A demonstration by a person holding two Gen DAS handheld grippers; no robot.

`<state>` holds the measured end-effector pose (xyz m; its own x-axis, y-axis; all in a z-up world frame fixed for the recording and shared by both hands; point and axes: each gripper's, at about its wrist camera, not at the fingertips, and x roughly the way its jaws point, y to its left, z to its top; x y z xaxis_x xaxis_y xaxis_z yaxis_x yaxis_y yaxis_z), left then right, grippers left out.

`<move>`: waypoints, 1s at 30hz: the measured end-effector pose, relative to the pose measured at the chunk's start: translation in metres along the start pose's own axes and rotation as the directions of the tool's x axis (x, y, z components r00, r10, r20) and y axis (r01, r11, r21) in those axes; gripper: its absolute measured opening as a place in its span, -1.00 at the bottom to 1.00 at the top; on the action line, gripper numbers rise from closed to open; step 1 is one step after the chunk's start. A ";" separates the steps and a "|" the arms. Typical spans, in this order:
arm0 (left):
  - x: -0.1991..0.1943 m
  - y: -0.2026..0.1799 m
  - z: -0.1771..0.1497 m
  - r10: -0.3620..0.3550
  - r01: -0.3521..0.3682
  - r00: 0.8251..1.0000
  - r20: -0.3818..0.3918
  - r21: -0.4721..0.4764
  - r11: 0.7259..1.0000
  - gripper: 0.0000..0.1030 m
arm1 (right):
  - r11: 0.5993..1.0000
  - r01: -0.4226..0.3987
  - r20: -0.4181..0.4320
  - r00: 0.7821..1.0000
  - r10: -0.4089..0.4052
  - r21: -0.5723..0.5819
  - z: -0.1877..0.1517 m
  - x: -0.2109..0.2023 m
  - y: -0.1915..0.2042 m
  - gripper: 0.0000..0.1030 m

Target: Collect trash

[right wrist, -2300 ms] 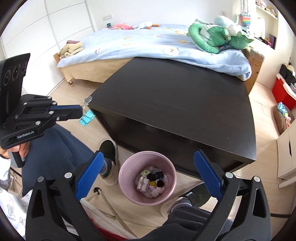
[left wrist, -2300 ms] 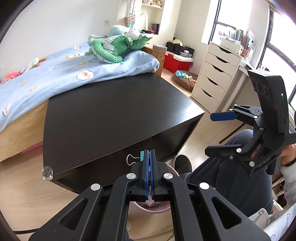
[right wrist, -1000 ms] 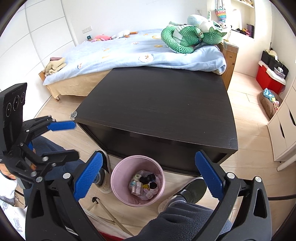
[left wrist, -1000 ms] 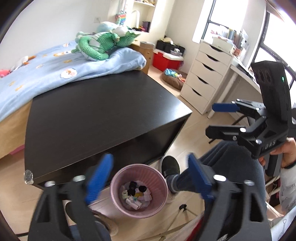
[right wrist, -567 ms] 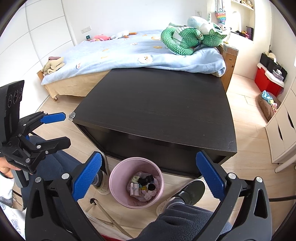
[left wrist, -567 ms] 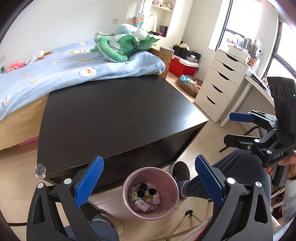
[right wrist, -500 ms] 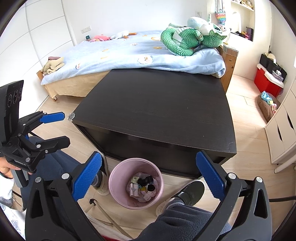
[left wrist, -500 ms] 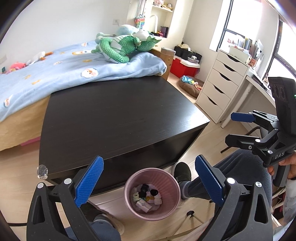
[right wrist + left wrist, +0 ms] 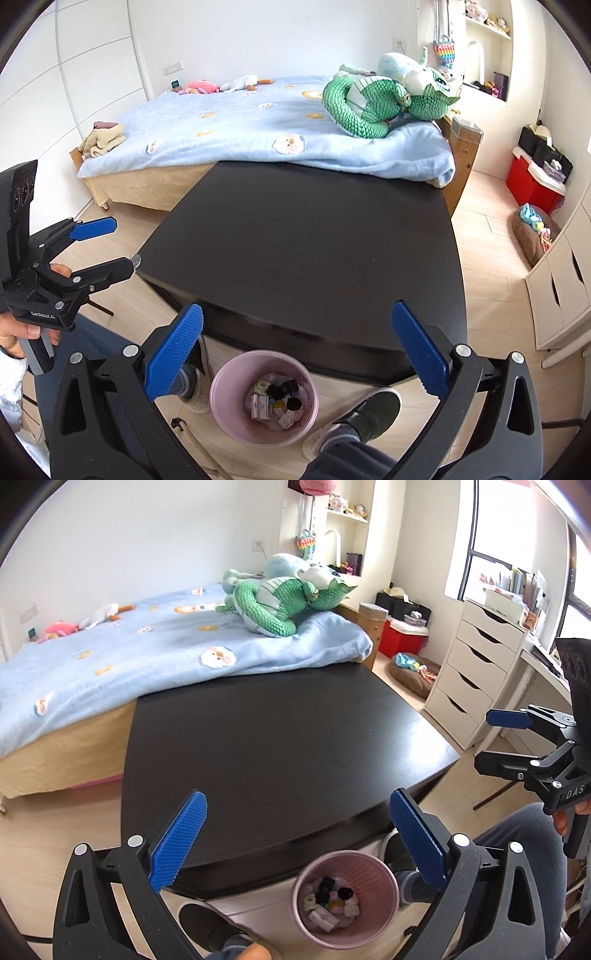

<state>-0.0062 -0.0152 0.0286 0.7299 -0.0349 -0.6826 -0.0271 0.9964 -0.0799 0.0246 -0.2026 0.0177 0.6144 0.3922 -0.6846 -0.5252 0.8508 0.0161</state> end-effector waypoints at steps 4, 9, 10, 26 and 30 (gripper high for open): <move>0.010 0.008 0.012 0.001 -0.001 1.000 -0.012 -0.002 1.000 0.87 | 1.000 0.012 0.006 1.000 -0.012 -0.005 0.017 0.011 -0.004 0.94; 0.020 0.015 0.019 -0.011 0.011 1.000 -0.010 -0.022 1.000 0.87 | 1.000 0.006 0.008 1.000 -0.006 -0.011 0.030 0.021 -0.006 0.94; 0.023 0.015 0.021 -0.009 0.009 1.000 -0.015 -0.023 1.000 0.87 | 1.000 0.000 0.007 1.000 0.000 -0.010 0.032 0.024 -0.006 0.94; 0.037 0.010 0.026 -0.033 0.031 0.998 -0.048 -0.029 0.999 0.88 | 1.000 -0.008 -0.024 1.000 0.008 -0.004 0.032 0.038 -0.009 0.94; 0.040 0.012 0.027 -0.040 0.038 0.998 -0.057 -0.041 0.998 0.88 | 1.000 -0.009 -0.025 1.000 0.009 -0.004 0.032 0.039 -0.010 0.94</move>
<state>0.0412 -0.0031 0.0199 0.6901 -0.0790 -0.7194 -0.0273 0.9905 -0.1350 0.0723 -0.1843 0.0146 0.5950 0.3910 -0.7022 -0.5329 0.8460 0.0195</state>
